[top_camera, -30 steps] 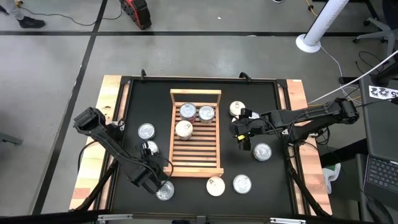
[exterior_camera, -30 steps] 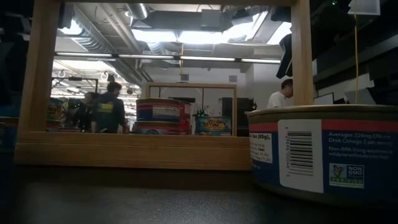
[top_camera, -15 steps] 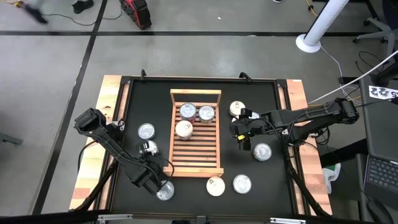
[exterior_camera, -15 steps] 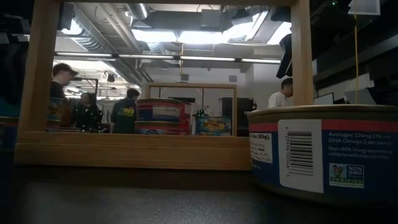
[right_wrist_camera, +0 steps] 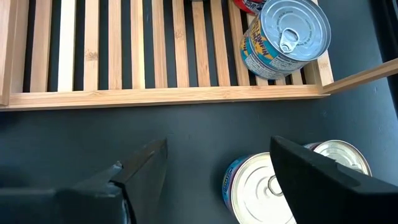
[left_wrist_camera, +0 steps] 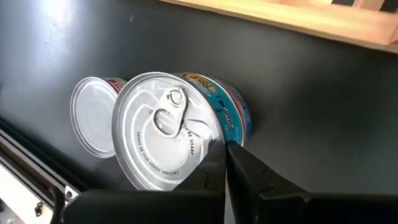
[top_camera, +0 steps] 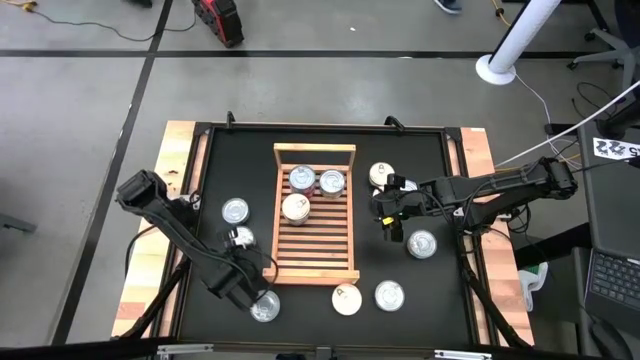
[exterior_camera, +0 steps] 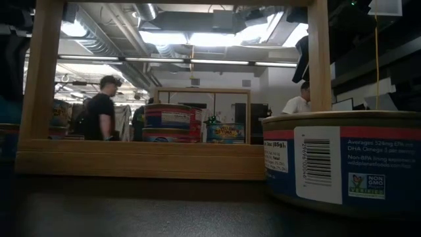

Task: Stack canned seafood by type on shelf
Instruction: Stack the yellow and blue tuna can on top of the other yellow and blue tuna cans on the shelf

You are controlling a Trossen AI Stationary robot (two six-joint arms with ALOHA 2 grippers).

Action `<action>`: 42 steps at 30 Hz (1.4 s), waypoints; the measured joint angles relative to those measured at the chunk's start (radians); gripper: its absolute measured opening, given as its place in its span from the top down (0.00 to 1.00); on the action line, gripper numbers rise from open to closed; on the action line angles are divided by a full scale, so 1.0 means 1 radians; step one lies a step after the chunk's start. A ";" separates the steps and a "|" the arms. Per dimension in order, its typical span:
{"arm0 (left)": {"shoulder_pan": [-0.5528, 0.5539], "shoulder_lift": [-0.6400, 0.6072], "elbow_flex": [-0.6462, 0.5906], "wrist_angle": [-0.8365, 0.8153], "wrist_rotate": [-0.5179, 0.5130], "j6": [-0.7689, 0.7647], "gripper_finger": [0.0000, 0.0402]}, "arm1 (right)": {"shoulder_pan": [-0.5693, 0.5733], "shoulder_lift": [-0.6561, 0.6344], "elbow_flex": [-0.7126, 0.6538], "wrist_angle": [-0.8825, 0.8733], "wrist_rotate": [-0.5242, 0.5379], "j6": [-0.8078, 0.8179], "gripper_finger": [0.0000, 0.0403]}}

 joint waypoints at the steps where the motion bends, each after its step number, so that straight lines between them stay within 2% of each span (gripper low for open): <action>1: 0.000 -0.006 0.000 0.000 0.000 -0.003 1.00 | 0.000 0.000 0.000 0.000 0.000 0.000 0.30; 9: 0.001 -0.051 0.000 -0.005 -0.018 -0.020 1.00 | 0.000 0.000 0.000 0.001 0.000 0.000 0.30; 16: 0.031 -0.082 0.018 -0.015 -0.075 0.014 1.00 | 0.000 0.000 0.000 0.005 0.000 0.000 0.30; 28: 0.159 -0.082 0.078 -0.058 -0.138 0.234 1.00 | 0.000 0.000 0.000 0.011 0.000 0.000 0.30; 42: 0.346 -0.082 0.178 -0.055 -0.202 0.576 1.00 | 0.000 0.000 0.000 0.012 0.000 -0.003 0.30</action>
